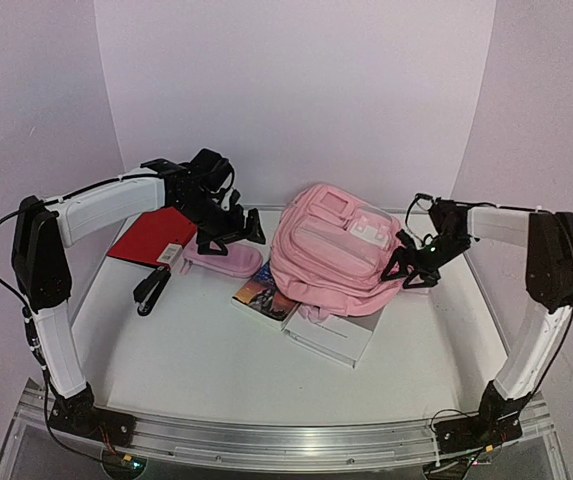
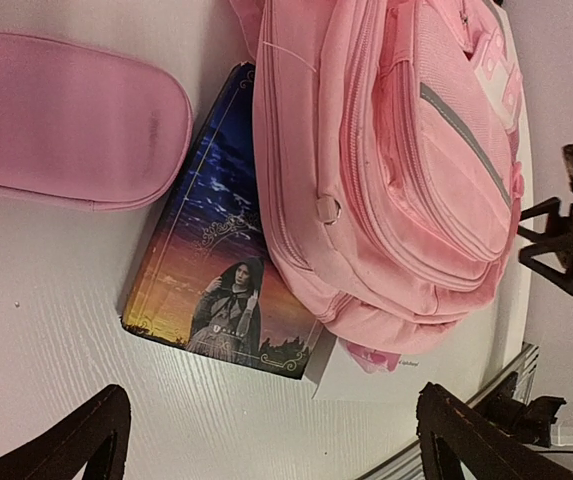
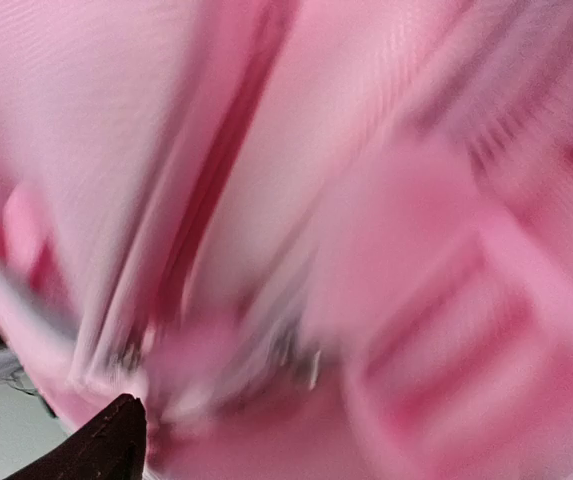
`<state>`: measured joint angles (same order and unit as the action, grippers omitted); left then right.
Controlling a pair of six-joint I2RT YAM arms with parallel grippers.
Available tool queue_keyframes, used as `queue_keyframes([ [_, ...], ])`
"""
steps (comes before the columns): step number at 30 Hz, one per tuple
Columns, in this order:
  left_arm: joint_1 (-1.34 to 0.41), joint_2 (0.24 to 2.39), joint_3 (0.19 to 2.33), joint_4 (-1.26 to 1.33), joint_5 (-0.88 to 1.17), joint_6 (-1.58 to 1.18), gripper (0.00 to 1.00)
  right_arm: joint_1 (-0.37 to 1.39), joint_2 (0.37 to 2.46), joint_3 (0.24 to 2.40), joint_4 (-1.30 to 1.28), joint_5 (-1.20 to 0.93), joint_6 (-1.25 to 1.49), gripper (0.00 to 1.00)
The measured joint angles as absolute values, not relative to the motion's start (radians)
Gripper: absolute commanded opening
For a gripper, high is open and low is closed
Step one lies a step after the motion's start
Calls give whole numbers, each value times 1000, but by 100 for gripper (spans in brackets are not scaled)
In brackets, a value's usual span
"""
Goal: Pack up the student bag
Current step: Place the student bag at the center of the board, then adjust the student bag at the center of the board.
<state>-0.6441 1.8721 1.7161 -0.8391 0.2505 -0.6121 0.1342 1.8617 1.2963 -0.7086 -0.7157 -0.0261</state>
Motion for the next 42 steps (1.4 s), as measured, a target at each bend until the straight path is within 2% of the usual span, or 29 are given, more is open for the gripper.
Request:
queue_keyframes([
  [5,-641,1872,1716,-837,258,-612,100,123,1641,1379,-806,-632,-227,96],
  [9,-636,1872,1716,-823,270,-624,100,208,1567,1432,-790,-575,-311,96],
  [15,-625,1875,1707,-776,321,-640,98,363,1720,1485,-749,-467,-382,97],
  [21,-637,1955,1716,-727,393,-655,94,366,1893,1552,-742,-371,-398,98],
  [28,-665,2097,1733,-689,450,-664,82,341,1950,1596,-735,-399,-413,95],
  [32,-667,2140,1766,-678,484,-665,76,346,1984,1599,-727,-408,-424,98],
  [35,-667,2166,1805,-678,505,-663,72,349,2001,1609,-724,-412,-429,97],
  [42,-667,2210,1832,-670,530,-661,72,336,2063,1687,-777,-508,-405,98],
])
